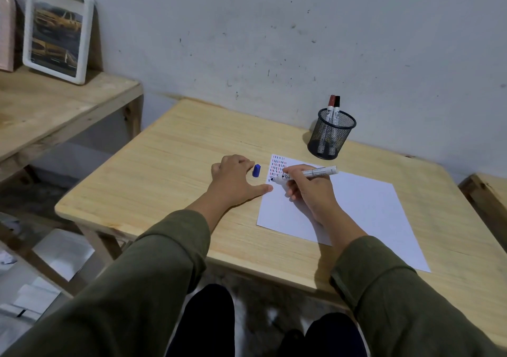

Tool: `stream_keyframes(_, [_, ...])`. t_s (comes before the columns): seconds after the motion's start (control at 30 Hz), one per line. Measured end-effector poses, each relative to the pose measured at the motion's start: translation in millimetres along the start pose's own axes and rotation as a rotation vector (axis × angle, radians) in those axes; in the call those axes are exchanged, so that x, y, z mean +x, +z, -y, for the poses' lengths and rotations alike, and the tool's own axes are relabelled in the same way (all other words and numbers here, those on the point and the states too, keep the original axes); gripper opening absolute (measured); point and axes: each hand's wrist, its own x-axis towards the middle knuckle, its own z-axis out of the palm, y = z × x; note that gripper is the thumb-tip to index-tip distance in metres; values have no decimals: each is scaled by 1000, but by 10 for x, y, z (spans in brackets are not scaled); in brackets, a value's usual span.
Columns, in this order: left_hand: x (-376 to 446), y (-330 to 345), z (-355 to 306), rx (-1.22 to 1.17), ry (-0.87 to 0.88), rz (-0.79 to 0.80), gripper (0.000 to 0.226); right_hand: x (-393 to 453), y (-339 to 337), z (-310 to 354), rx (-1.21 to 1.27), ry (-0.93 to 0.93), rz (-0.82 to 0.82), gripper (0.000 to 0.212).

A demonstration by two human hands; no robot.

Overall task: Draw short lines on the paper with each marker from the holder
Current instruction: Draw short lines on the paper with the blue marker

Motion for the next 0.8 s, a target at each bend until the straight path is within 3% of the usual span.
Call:
stream_keyframes(0.63, [-10,-19,-17,-12,-5,12,71,-30,-8,55,29,-6,-1,14])
stream_keyframes(0.8, [-64,-72,-45,-212,33,-101,48,-64,-35,67,175,-12,-14,9])
